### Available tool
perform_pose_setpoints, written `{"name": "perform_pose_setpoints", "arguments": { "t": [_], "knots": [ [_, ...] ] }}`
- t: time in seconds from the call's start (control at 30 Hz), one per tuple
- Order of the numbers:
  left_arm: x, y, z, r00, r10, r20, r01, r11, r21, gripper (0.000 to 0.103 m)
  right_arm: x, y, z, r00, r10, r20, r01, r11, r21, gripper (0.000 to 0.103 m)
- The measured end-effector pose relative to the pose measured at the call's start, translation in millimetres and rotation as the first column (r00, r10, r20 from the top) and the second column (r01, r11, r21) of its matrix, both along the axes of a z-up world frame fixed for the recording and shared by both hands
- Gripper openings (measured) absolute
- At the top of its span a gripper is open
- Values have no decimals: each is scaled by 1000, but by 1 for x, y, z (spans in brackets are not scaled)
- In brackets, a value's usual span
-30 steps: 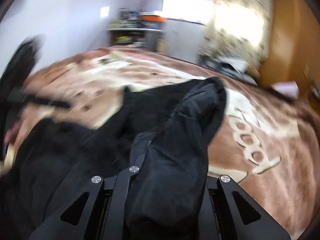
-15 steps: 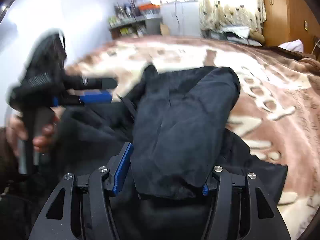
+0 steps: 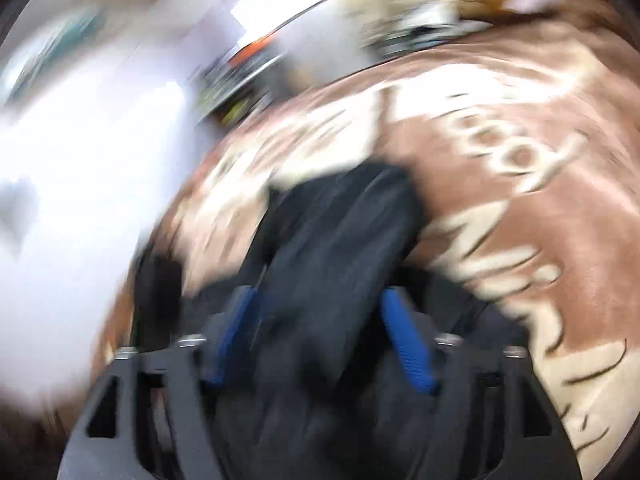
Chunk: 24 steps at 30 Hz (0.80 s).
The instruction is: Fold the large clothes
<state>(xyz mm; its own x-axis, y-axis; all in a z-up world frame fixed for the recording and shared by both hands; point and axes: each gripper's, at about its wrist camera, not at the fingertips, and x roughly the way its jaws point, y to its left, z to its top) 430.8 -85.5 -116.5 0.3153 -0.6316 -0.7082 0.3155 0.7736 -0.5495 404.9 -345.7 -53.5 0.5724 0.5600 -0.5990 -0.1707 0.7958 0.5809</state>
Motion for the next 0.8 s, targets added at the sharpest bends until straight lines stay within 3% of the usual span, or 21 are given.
{"name": "perform_pose_setpoints", "arguments": {
  "t": [0.07, 0.13, 0.23, 0.27, 0.3, 0.37, 0.43, 0.57, 0.63, 0.7, 0.73, 0.8],
  "knots": [
    [-2, -1, 0, 1000, 7, 4, -7, 1000, 3, 77, 45, -20, -16, 984, -151, -91, 162, 979, 125, 77],
    [0, 1, -1, 1000, 4, 1, -4, 1000, 9, 77, 81, -19, -36, 958, -198, -209, 223, 969, 105, 77],
    [0, 1, 1, 1000, -21, 4, 21, 1000, 20, 77, 113, 9, -62, 946, -129, -299, 151, 987, 51, 77],
    [-1, 3, 1, 1000, -28, -2, 28, 999, 14, 77, 117, 16, -68, 940, -104, -324, 124, 991, 42, 73],
    [-1, 6, 3, 999, -31, -8, 31, 999, 7, 77, 118, 27, -71, 938, -87, -336, 110, 993, 48, 45],
    [-2, 23, 14, 1000, -17, 12, 17, 1000, 15, 77, 109, 44, -59, 954, -102, -282, 100, 995, -21, 17],
    [-1, 47, 34, 997, 31, 73, -36, 997, 73, 77, 104, 59, -42, 974, -82, -212, 59, 992, -114, 14],
    [1, 102, 70, 987, 129, 99, -131, 991, 14, 78, 68, 103, 19, 997, 83, 8, -79, 972, -220, 12],
    [-3, 127, 89, 976, 174, 128, -173, 985, -18, 81, 48, 126, 43, 979, 185, 85, -158, 954, -254, 12],
    [-9, 157, 108, 965, 228, 128, -215, 971, -107, 88, 26, 152, 60, 948, 285, 141, -232, 924, -304, 12],
    [-9, 163, 112, 963, 241, 119, -227, 966, -121, 99, 10, 169, 67, 924, 345, 165, -274, 898, -343, 12],
    [-10, 183, 125, 952, 287, 109, -262, 945, -194, 102, -13, 196, 70, 882, 439, 169, -337, 840, -424, 12]
  ]
}}
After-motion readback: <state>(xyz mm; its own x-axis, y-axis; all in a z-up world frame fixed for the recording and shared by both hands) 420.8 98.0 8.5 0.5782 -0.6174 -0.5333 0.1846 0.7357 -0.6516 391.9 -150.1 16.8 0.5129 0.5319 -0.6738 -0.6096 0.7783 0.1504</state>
